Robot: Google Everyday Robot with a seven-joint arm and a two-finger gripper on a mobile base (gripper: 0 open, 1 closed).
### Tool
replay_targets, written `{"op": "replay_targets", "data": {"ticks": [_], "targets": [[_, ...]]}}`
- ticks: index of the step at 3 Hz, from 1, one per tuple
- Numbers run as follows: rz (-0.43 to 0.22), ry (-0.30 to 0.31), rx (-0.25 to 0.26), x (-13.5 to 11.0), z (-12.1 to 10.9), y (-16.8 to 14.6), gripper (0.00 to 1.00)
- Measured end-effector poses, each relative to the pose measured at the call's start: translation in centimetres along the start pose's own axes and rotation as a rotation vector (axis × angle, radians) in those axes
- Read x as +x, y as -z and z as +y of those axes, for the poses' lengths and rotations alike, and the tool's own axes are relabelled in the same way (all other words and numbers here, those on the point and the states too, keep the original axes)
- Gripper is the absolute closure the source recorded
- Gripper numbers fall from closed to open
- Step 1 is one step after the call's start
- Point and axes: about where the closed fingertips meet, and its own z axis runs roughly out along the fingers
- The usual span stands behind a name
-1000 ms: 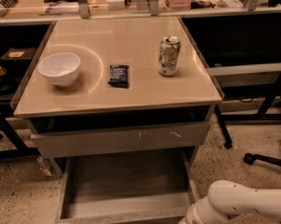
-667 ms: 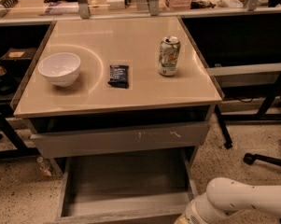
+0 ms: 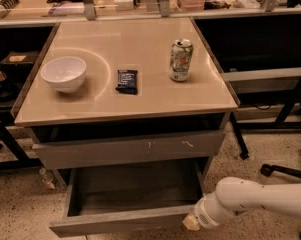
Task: Close middle drawer
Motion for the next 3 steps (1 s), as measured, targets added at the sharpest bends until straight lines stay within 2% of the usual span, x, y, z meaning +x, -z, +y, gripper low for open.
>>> {"op": "replay_targets", "data": {"ticks": [2, 3], "targets": [[-0.049, 0.03, 0.048, -4.8, -2.8, -0.2, 1.0], [-0.049, 0.03, 0.048, -4.8, -2.8, -0.2, 1.0]]}}
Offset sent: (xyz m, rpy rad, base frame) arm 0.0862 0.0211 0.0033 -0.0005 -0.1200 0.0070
